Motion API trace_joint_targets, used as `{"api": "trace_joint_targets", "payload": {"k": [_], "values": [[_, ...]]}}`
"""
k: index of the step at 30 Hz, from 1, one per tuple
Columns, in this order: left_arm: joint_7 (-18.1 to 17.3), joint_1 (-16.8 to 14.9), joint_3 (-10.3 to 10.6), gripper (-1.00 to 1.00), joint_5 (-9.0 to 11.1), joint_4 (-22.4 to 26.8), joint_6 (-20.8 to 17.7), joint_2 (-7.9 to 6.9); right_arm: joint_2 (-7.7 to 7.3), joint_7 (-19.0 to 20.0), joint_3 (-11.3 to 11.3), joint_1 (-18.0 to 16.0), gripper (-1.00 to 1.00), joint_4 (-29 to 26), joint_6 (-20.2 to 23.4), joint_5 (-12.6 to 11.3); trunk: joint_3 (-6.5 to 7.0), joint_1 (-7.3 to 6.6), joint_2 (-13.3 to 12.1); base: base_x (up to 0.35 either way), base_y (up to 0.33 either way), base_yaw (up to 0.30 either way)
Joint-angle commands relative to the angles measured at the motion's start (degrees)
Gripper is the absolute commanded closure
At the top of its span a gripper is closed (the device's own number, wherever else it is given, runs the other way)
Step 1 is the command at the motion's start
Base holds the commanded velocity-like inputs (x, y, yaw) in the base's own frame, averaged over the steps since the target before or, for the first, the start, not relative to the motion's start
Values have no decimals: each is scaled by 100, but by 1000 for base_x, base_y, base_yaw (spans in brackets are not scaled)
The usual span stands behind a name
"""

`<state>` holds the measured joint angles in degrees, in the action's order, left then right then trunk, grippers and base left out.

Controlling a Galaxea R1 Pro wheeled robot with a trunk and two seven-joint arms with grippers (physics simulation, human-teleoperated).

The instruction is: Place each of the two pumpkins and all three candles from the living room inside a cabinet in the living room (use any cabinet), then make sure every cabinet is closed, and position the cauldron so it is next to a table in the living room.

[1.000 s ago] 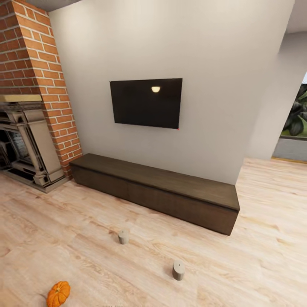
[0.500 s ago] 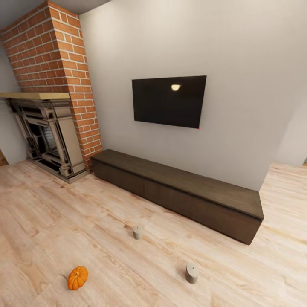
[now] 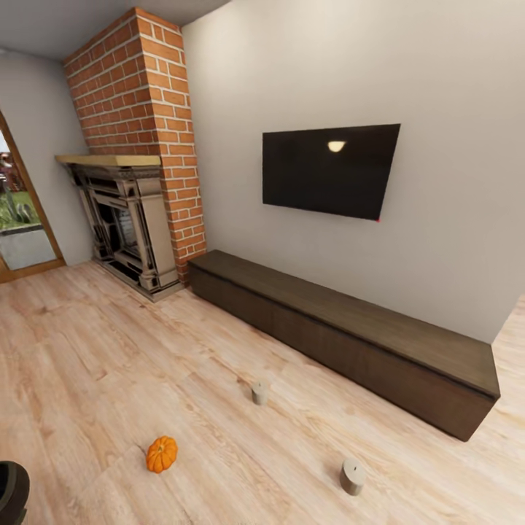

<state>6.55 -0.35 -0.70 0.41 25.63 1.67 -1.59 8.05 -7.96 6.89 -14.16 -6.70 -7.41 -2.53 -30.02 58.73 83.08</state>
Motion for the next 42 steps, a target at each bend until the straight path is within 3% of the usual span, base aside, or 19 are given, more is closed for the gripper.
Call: {"api": "trace_joint_targets", "payload": {"k": [1,6,10,13,15,18,20,21,22,24,25,26,27,30,32,36,42], "values": [[1,0,0,-100,1,4,0,-2,16,-9,3,4,-100,2,-24,-2,-4,0,0,0,0,281],[4,0,0,-100,2,29,0,-7,88,-41,13,17,-100,10,-569,8,-26,0,0,0,0,264],[4,0,-4,-100,3,48,0,-20,99,-36,-10,18,-100,10,-668,62,-48,0,0,0,0,223],[4,0,-15,-100,13,171,-16,-124,103,-25,-21,17,-100,-8,-698,89,-68,0,0,0,0,210],[-5,0,-124,-100,59,400,-71,-273,108,-14,-19,-22,-100,-52,-602,92,-81,0,0,0,0,211],[-24,0,-486,-100,208,780,-276,-402,191,-12,-16,-169,-100,-266,-102,99,-102,0,0,0,0,213],[-48,-4,-775,-100,301,1291,-802,-453,195,-22,-16,-337,-100,-730,647,101,-115,0,0,0,0,214],[-75,-6,-920,-100,334,1815,-1370,-548,195,-45,-19,-431,-100,-1191,1374,107,-122,0,0,6,0,214],[-82,-7,-959,-100,342,1990,-1565,-605,195,-61,-19,-457,-100,-1370,1625,108,-129,0,0,18,0,214],[-104,-29,-1104,-100,418,2553,-2228,-931,195,-201,-24,-519,-100,-2160,2565,102,-143,0,0,72,0,215],[-118,-60,-1178,-100,529,2711,-2424,-1091,195,-299,-28,-534,-100,-2504,2949,97,-149,0,0,118,0,215],[-130,-72,-1216,-100,611,2767,-2493,-1158,195,-345,-30,-539,-100,-2640,3109,95,-156,0,0,129,0,216],[-175,-91,-1307,-100,851,2832,-2591,-1256,195,-427,-44,-545,-100,-2839,3353,93,-163,0,0,142,0,216],[-327,-119,-1501,-100,1422,2968,-2755,-1386,195,-540,-281,-544,-100,-3093,3662,93,-184,0,0,88,0,216],[-361,-125,-1542,-100,1556,2935,-2777,-1408,195,-556,-534,-539,-100,-3134,3716,71,-197,0,0,31,0,216],[-404,-130,-1540,-100,1630,2537,-2428,-1417,195,-564,-923,-536,-100,-3049,3736,37,-225,0,0,14,0,216],[-420,-131,-1517,-100,1652,2325,-1959,-1400,195,-532,-1072,-535,-100,-2892,3604,19,-266,0,0,3,0,216]]}}
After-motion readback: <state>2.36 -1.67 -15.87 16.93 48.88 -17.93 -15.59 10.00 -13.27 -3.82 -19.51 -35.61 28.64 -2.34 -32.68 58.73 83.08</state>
